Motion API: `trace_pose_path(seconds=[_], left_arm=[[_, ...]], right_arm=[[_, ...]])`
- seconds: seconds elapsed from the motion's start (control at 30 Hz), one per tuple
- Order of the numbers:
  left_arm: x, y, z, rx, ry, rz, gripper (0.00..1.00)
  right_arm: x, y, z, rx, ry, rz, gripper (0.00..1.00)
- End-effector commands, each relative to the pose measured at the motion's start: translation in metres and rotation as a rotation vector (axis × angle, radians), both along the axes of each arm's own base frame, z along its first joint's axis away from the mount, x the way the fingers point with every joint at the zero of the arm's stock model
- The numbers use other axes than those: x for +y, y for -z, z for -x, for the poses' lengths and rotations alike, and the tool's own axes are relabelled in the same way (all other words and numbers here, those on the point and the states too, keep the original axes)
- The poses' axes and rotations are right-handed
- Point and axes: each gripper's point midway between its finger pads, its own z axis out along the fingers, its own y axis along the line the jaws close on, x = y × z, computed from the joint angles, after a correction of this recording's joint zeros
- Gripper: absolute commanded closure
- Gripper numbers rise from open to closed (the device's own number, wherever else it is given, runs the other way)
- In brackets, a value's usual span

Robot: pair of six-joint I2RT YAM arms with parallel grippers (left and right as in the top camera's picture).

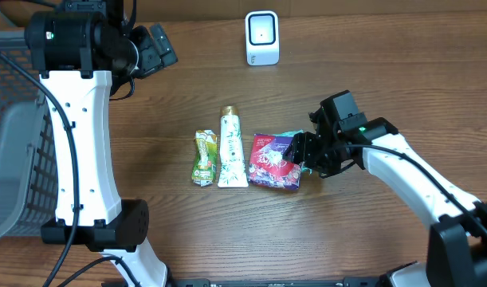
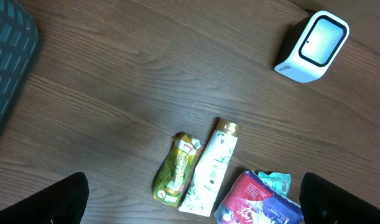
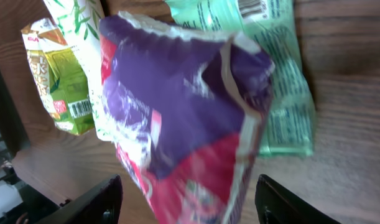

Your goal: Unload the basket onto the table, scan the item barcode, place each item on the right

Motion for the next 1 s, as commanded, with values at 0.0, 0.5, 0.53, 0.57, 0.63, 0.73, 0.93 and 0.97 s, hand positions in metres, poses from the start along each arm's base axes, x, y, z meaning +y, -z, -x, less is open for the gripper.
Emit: trace_pose_path(seconds=[0.0,0.5,0.53,0.57,0.63,0.73,0.93,0.97], left_arm=[[-0.003,0.002,0.0,0.007,0.017,0.002,0.0],[-0.003,0.002,0.0,0.007,0.017,0.002,0.01],[-0.003,0.002,0.0,0.007,0.017,0.002,0.0],[-0.003,0.002,0.0,0.007,0.017,0.002,0.0],[-0.003,0.002,0.0,0.007,0.017,0.002,0.0],[-0.003,0.002,0.0,0.007,0.017,0.002,0.0],[-0.002,0.002,0.0,0.007,0.017,0.002,0.0],[-0.002,0.002,0.0,0.007,0.017,0.002,0.0]], right_arm=[[0.003,0.018,0.001,0.064,0.018,-0.005,0.34],[0.004,-0.026,-0.018,0.003,0.044,0.0,0.96],[0.0,-0.034,-0.02,-0.01,0.053,0.02,0.96],[-0.005,-0.044,-0.021,-0.027,0.062,0.053,0.96],[-0.02,-0.064,-0.023,-0.063,0.09,0.143,0.96],[-0.051,-0.087,-0.027,-0.103,0.145,0.312,0.96],[-0.142,-0.09,-0.03,-0.161,0.248,0.831,0.96],[-0.156,-0.09,-0.031,-0.164,0.25,0.921,0.96]])
